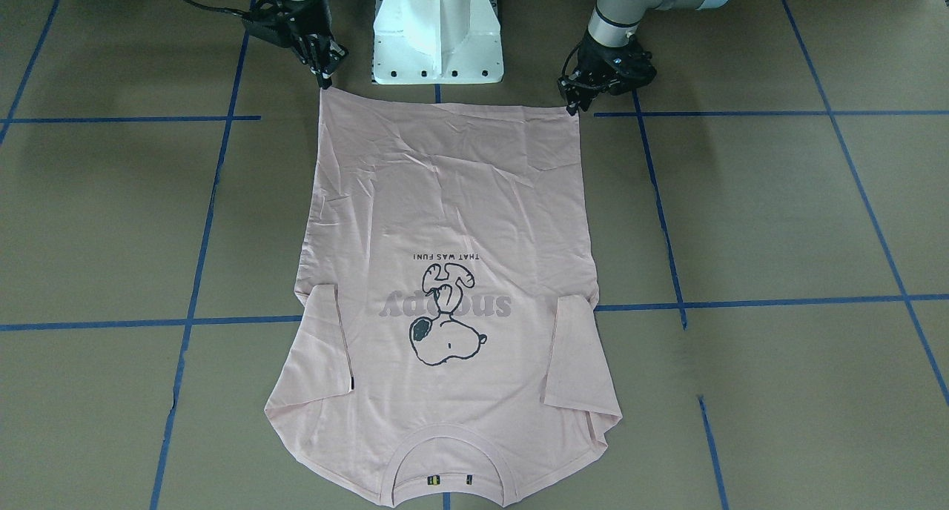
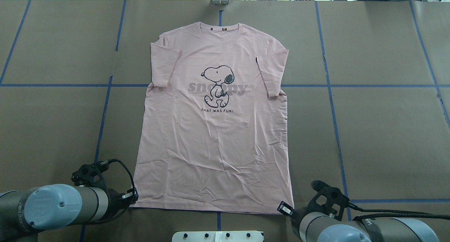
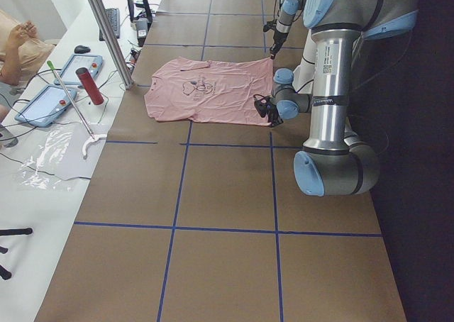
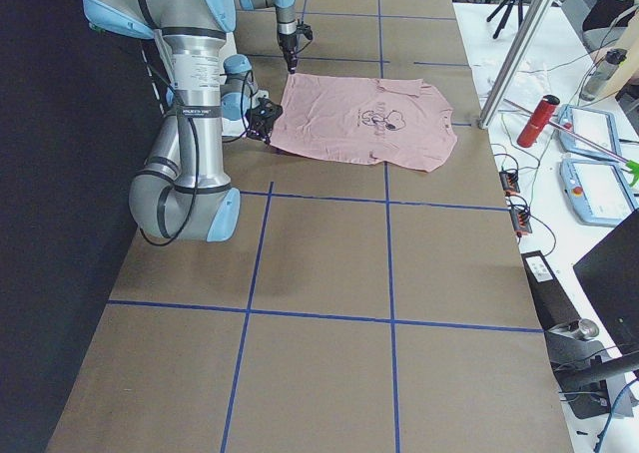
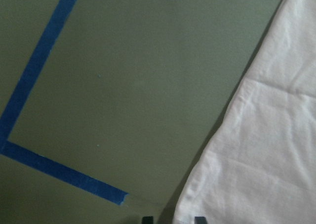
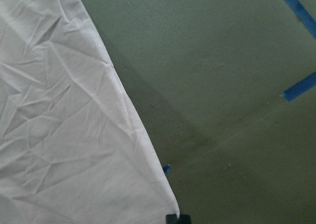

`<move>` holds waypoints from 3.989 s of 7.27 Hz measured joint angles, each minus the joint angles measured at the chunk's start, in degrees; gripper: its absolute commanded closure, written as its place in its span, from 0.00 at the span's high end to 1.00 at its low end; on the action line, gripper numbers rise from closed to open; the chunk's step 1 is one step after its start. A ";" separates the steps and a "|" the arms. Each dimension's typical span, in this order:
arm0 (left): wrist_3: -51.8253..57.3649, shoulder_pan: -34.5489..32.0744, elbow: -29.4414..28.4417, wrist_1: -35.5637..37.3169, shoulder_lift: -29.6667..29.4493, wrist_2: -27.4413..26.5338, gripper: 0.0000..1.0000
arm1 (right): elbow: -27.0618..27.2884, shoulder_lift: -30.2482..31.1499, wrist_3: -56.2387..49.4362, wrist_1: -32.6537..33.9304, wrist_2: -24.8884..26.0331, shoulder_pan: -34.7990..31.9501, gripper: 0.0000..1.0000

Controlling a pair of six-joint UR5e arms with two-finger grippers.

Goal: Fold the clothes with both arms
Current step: 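Move the left gripper to the other hem corner and grasp it, then lift the hem with both grippers and fold it over toward the collar, then open both grippers and raise them off the folded shirt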

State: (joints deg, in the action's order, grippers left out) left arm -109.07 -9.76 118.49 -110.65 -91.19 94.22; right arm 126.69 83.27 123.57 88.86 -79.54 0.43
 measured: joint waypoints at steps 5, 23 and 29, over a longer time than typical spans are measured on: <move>0.05 1.05 1.58 1.38 -0.43 0.49 0.00 | 0.78 0.57 0.00 0.00 -0.04 0.17 0.00; 26.62 -35.48 -38.72 -6.55 -34.66 -0.12 0.00 | -48.88 -34.53 -40.99 -8.86 -13.82 -44.02 0.00; 26.72 -35.15 -52.60 -15.74 -40.22 -4.17 0.21 | -59.23 -37.70 -45.36 -15.67 -13.35 -44.78 0.55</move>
State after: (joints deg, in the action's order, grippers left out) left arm -82.35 -44.91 65.90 -126.39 -131.41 90.04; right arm 67.46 45.56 78.21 73.18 -92.89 -44.35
